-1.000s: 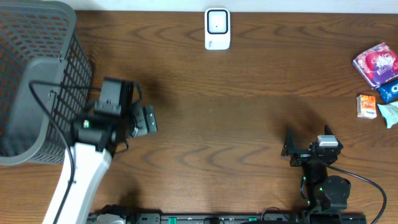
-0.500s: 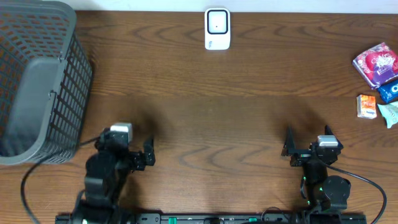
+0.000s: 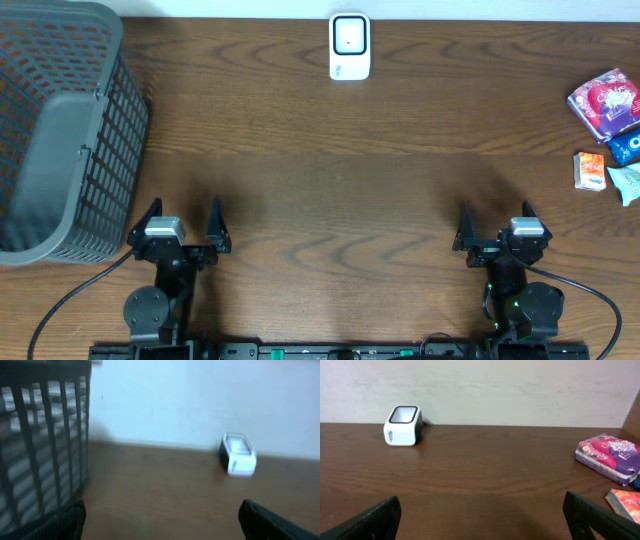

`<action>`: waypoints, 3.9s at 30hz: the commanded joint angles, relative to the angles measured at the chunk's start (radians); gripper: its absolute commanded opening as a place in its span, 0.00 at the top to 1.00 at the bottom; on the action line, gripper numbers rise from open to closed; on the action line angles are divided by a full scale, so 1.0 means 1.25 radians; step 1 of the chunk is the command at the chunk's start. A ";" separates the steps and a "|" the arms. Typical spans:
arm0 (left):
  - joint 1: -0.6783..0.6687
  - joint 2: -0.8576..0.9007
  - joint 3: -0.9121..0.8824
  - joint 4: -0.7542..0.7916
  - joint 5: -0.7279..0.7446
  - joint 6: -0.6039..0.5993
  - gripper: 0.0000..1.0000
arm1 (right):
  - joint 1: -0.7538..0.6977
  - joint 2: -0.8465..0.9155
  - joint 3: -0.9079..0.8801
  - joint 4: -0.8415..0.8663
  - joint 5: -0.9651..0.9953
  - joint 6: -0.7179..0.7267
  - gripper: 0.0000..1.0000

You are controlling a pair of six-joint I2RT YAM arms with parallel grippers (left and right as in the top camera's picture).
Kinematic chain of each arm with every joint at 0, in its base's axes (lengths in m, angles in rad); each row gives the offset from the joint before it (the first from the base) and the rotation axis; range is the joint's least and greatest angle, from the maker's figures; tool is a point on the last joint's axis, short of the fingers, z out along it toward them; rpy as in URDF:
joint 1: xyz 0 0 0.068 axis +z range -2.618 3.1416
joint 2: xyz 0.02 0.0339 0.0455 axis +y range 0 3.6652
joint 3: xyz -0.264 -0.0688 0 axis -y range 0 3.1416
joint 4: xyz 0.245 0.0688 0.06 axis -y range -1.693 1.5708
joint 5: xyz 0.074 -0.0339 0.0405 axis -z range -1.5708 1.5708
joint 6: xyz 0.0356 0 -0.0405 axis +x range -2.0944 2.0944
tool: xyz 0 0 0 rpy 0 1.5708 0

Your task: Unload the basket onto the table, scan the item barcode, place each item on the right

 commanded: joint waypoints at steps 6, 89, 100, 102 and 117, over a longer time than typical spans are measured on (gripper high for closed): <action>0.007 -0.011 -0.051 0.049 0.026 0.023 0.02 | 0.005 -0.005 -0.002 -0.003 0.001 0.011 0.01; 0.007 -0.009 -0.051 -0.080 -0.014 0.046 0.02 | 0.005 -0.005 -0.002 -0.003 0.001 0.011 0.01; 0.007 -0.009 -0.051 -0.080 -0.014 0.046 0.02 | 0.005 -0.005 -0.002 -0.003 0.001 0.011 0.01; 0.007 -0.009 -0.051 -0.080 -0.014 0.046 0.02 | 0.005 -0.005 -0.002 -0.003 0.001 0.011 0.01; 0.007 -0.009 -0.051 -0.080 -0.014 0.046 0.02 | 0.005 -0.005 -0.002 -0.003 0.001 0.011 0.01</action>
